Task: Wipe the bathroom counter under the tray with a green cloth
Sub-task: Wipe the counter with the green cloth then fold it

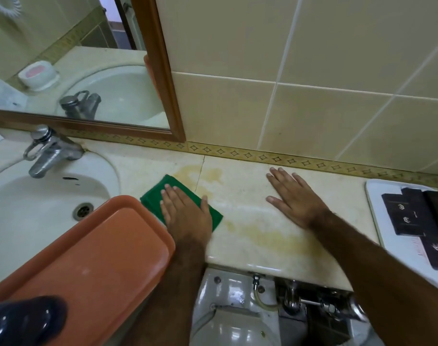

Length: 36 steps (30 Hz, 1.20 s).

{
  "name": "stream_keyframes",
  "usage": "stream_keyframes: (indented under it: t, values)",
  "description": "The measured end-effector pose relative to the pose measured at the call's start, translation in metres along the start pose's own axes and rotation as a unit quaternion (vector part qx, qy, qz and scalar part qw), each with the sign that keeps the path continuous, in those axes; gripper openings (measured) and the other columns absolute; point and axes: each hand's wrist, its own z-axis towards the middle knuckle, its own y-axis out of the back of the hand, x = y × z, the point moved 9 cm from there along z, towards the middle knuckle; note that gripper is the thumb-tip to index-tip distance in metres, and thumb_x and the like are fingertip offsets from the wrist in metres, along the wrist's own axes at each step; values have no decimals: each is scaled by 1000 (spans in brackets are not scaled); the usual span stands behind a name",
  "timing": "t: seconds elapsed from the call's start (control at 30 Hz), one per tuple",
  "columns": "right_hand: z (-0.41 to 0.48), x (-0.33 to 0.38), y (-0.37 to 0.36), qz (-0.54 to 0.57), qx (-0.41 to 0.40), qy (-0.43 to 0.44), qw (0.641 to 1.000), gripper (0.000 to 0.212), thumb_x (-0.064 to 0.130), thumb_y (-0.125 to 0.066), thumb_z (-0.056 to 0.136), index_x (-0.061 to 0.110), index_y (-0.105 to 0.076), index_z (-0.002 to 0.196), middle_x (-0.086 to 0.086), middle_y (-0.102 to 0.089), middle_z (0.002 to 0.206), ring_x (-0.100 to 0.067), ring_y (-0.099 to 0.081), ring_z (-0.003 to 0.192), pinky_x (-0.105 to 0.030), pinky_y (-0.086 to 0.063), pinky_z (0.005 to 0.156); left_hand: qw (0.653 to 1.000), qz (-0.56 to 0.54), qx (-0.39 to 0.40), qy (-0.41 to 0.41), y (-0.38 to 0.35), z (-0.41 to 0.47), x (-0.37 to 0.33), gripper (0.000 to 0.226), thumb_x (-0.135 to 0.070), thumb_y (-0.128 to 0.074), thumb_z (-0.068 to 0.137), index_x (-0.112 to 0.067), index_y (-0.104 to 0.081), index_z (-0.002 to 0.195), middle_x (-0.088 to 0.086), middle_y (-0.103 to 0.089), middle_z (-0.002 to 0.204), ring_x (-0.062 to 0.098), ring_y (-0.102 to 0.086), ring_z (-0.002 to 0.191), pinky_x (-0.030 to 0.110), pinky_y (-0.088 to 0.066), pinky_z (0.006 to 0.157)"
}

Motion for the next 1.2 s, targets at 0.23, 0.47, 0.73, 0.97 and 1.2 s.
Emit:
stream_keyframes:
  t: [0.23, 0.47, 0.73, 0.97, 1.2]
  values:
    - [5, -5, -1, 2, -38, 13, 999, 63, 50, -23, 109, 23, -17, 166, 5, -11, 175, -11, -6, 161, -43, -12, 129, 994, 16, -5, -110, -17, 56, -84, 79, -54, -22, 103, 1, -17, 160, 18, -18, 168, 32, -15, 157, 48, -14, 126]
    - [6, -7, -1, 11, -31, 7, 999, 61, 49, -21, 110, 26, -13, 166, 7, -9, 175, -9, -4, 161, -43, -11, 130, 957, 1, 69, -283, -34, -63, -98, 81, -58, -25, 101, -7, -10, 163, 9, -4, 171, 26, -4, 159, 47, -12, 127]
    - [6, -8, -1, 7, -47, 9, 999, 60, 47, -21, 109, 25, -17, 165, 7, -12, 174, -10, -7, 161, -43, -12, 129, 996, 31, -8, -84, -15, 37, -62, 80, -54, -23, 102, 2, -21, 159, 19, -23, 167, 32, -20, 155, 50, -17, 125]
    - [5, -7, -1, 19, -39, 10, 999, 59, 46, -20, 110, 27, -15, 166, 7, -12, 175, -10, -6, 161, -43, -10, 130, 943, 17, 53, -327, -39, -84, -118, 79, -57, -25, 103, -5, -15, 162, 11, -9, 171, 27, -8, 158, 49, -15, 126]
    - [3, -6, 2, 20, -47, 11, 999, 59, 46, -20, 109, 27, -19, 165, 6, -14, 174, -11, -9, 161, -43, -11, 129, 985, 42, 3, -166, -23, -25, -36, 81, -57, -26, 103, -2, -17, 161, 15, -14, 169, 31, -13, 157, 49, -15, 126]
